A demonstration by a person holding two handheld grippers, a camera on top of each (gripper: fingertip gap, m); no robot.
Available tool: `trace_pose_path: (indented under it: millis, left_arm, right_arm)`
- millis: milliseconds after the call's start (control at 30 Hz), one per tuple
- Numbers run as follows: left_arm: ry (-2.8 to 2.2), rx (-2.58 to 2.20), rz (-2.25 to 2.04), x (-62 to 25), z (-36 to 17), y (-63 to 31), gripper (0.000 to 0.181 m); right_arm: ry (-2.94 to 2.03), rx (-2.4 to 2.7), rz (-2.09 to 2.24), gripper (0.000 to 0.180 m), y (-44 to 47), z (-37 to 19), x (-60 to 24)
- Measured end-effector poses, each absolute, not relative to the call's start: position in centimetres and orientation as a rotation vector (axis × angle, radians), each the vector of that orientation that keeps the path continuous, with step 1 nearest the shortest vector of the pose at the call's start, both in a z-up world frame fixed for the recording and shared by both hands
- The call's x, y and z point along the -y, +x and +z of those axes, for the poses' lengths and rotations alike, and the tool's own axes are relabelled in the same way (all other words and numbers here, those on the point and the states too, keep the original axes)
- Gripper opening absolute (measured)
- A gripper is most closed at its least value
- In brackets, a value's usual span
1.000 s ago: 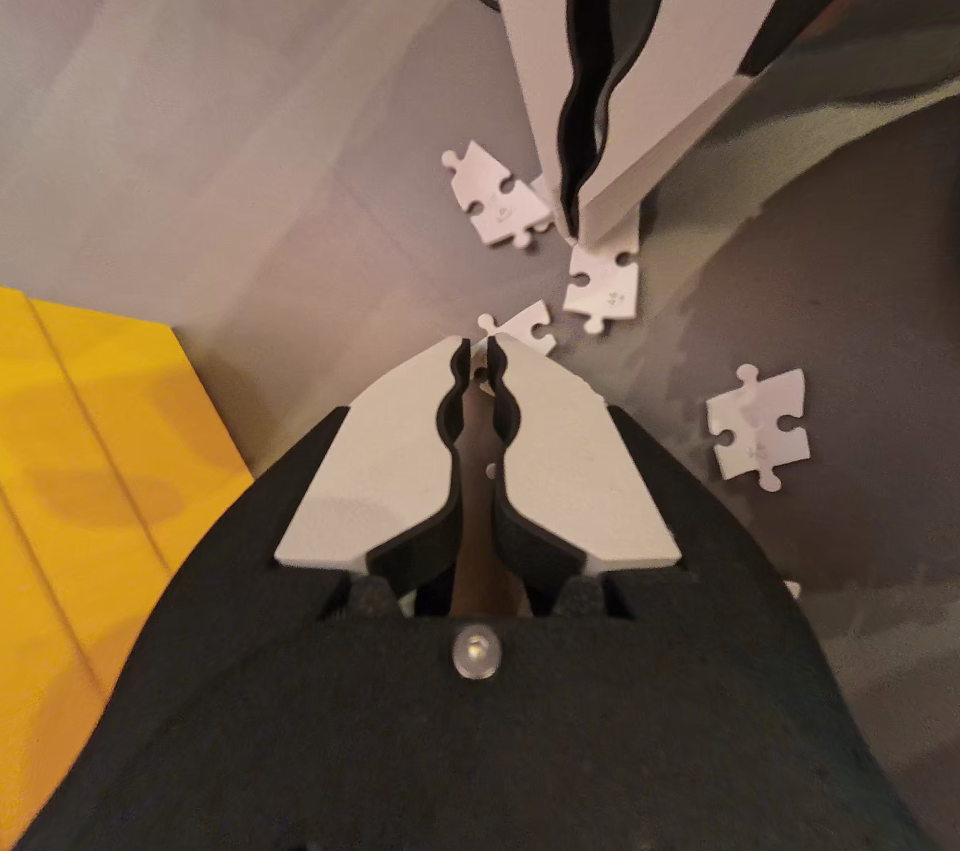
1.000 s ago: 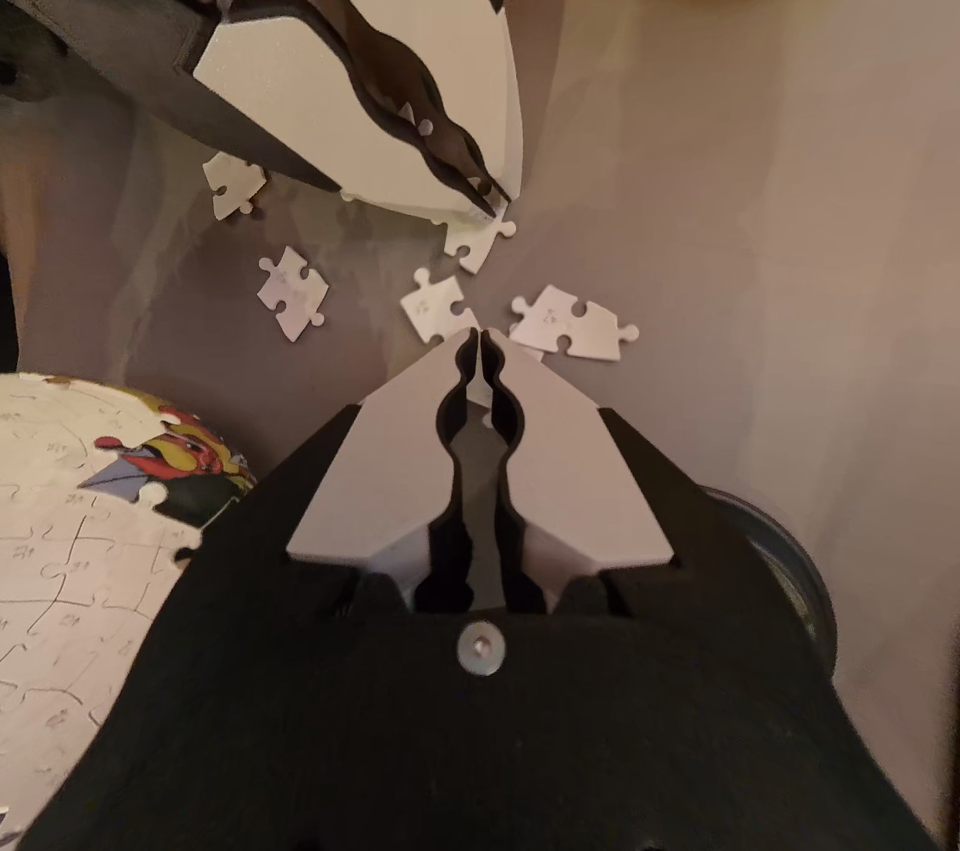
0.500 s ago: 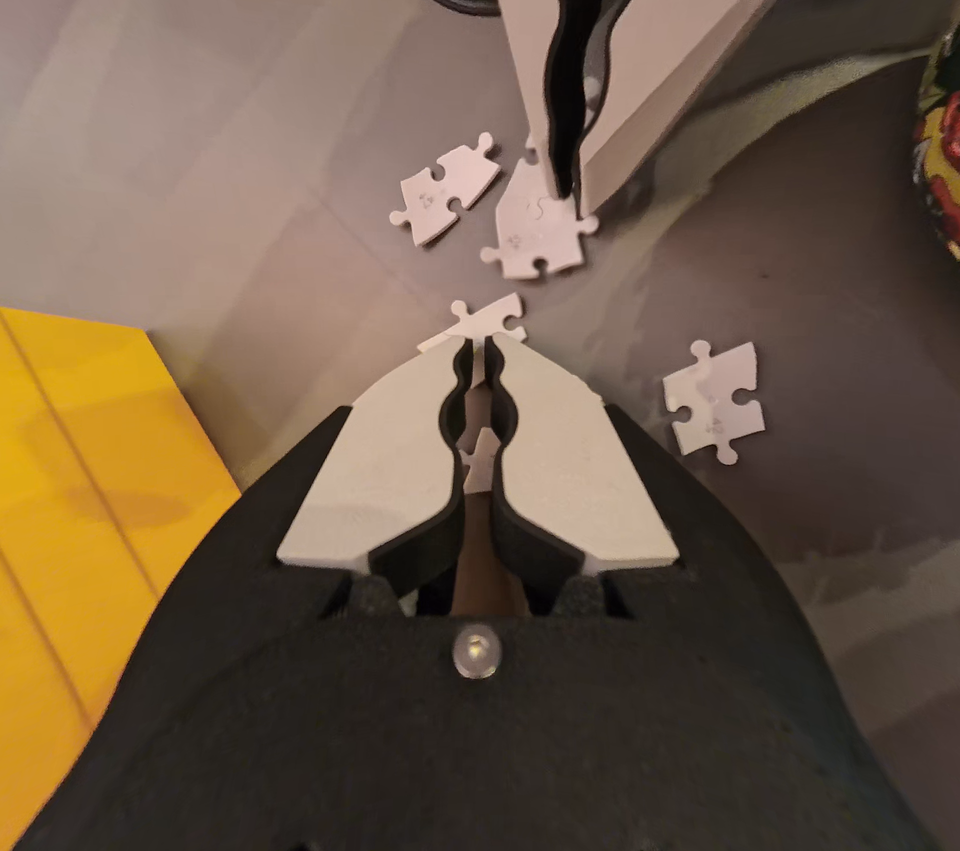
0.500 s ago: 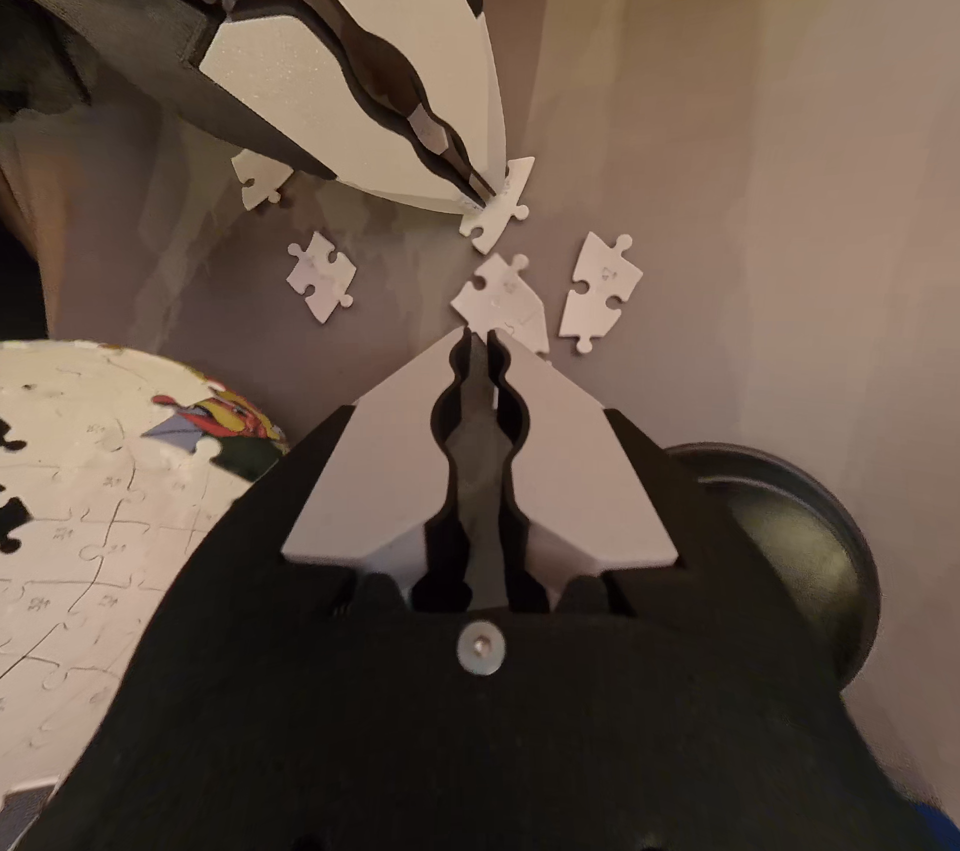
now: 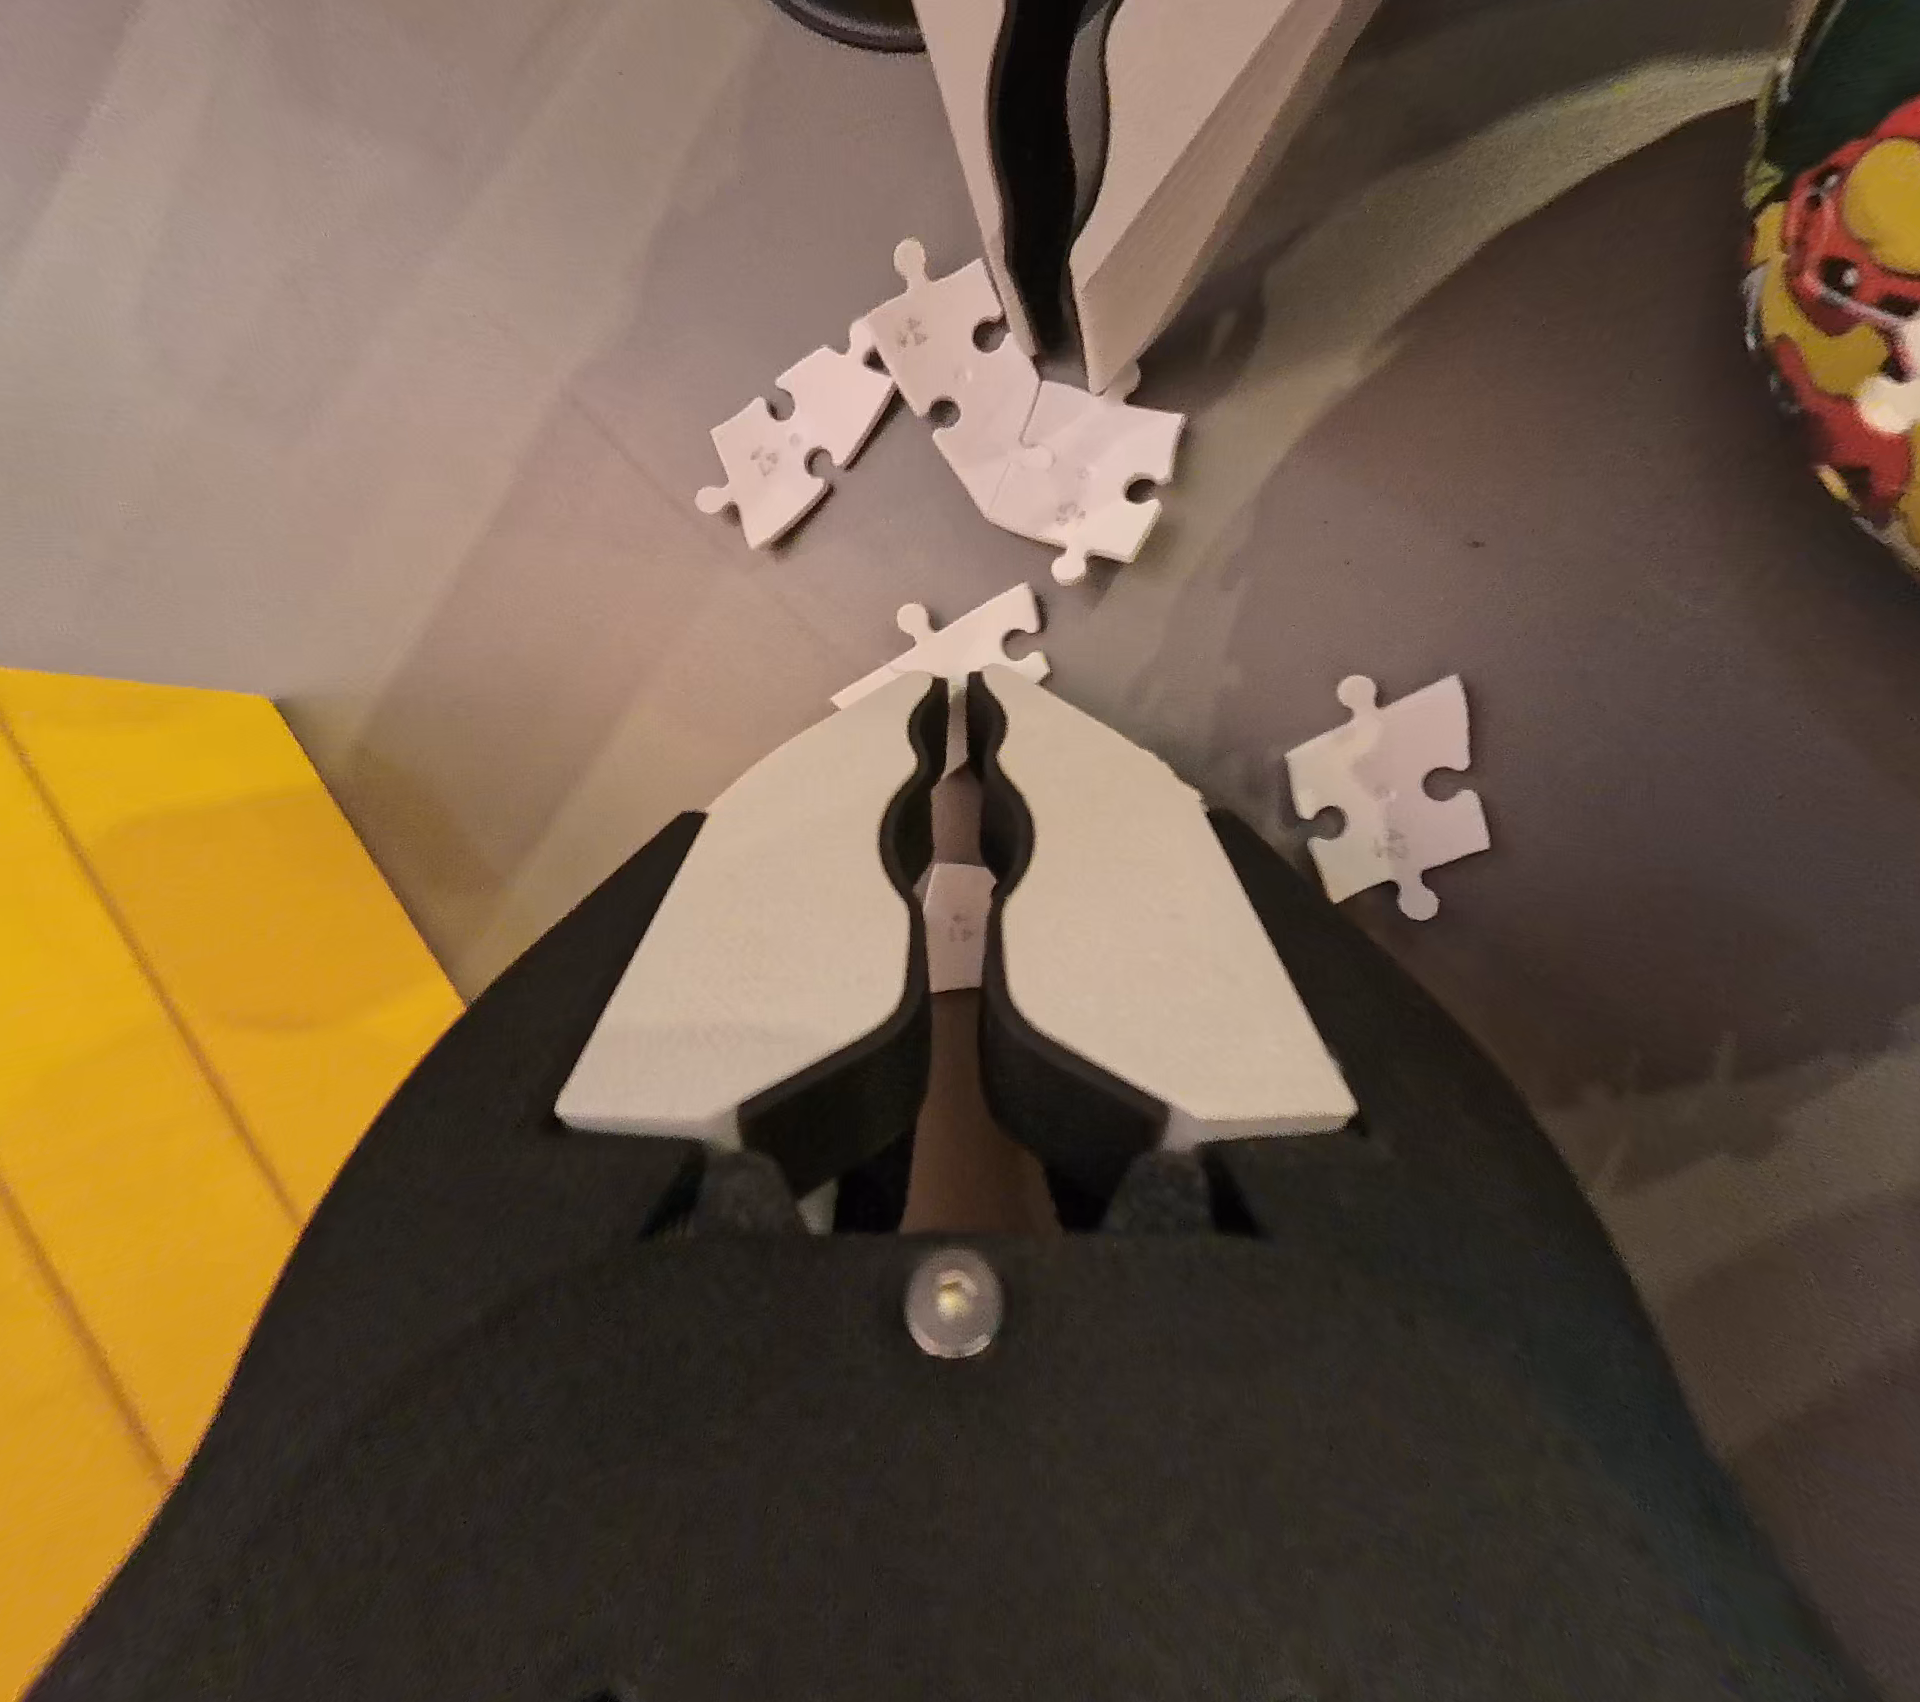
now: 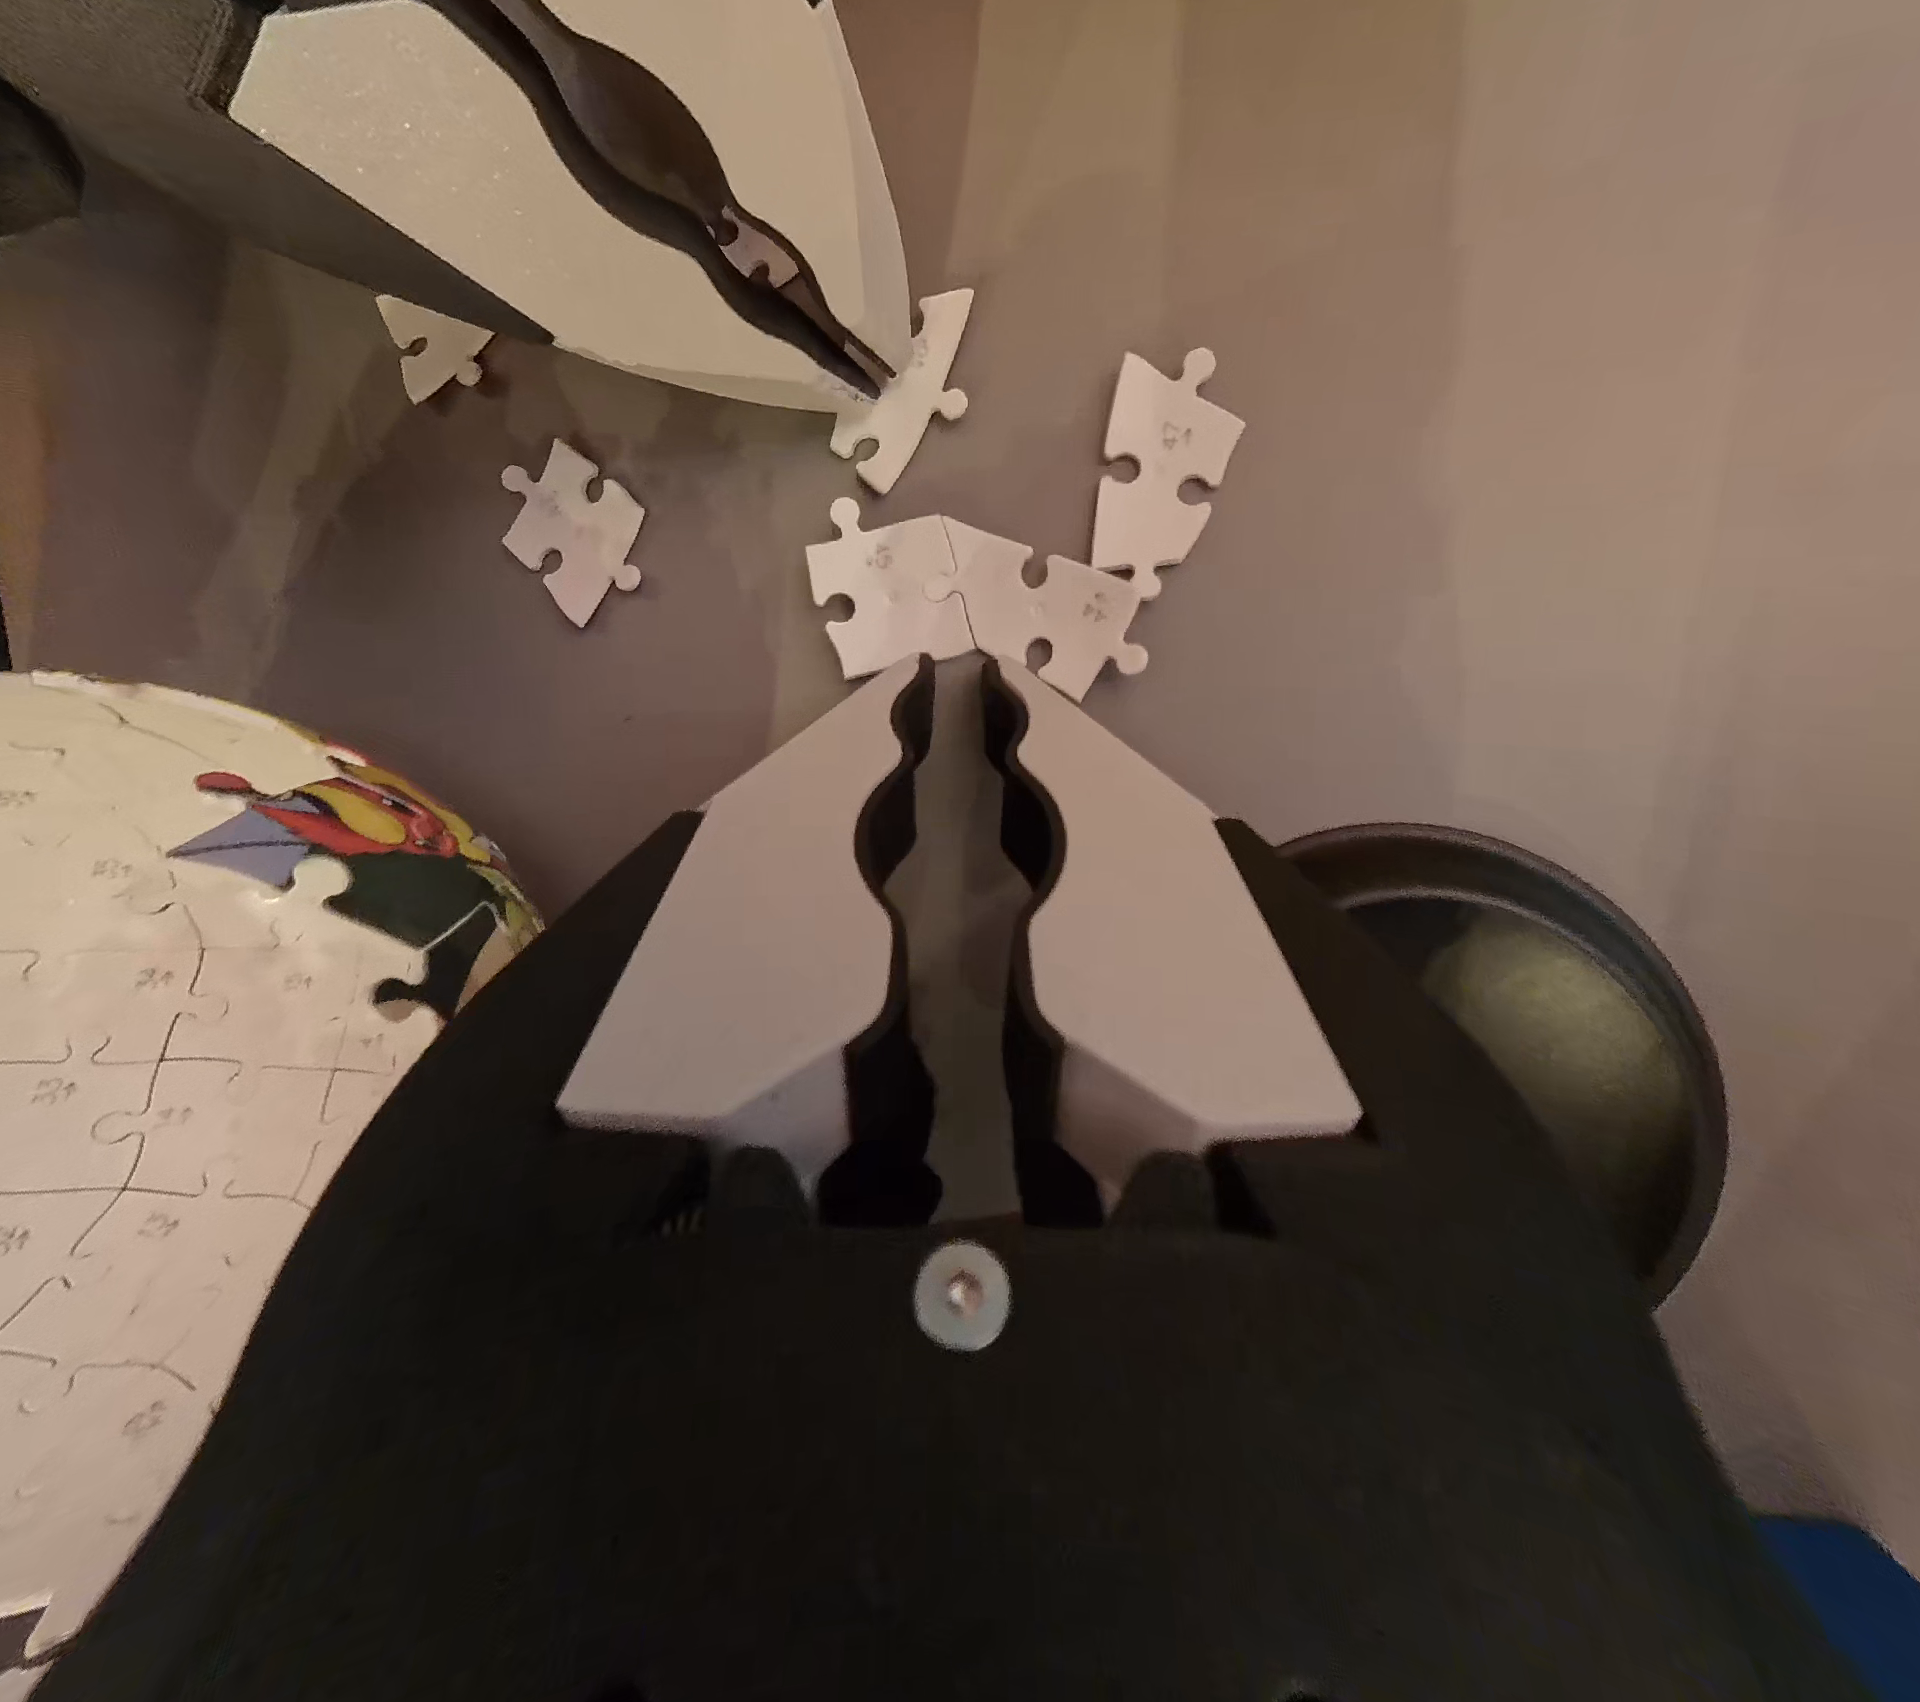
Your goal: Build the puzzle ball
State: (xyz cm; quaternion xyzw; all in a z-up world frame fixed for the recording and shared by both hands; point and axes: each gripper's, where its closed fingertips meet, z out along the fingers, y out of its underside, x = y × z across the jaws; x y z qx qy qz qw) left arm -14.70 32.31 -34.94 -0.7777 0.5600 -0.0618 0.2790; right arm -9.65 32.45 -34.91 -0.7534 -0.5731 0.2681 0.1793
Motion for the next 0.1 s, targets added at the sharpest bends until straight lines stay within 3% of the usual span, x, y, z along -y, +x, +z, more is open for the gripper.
trace_pose_path:
  millis: [33,100]
  left_arm:
    - [-2.081,-1.509,-0.166,-32.31,-34.93,-14.69,0.003]
    - [-2.067,-1.535,-0.165,-32.28,-34.93,-14.68,0.003]
  right_arm:
    - [-2.127,1.623,0.756,0.007,-9.68,-34.91,-32.49]
    - [-2.117,1.633,0.738,0.006,-9.70,-34.94,-32.70]
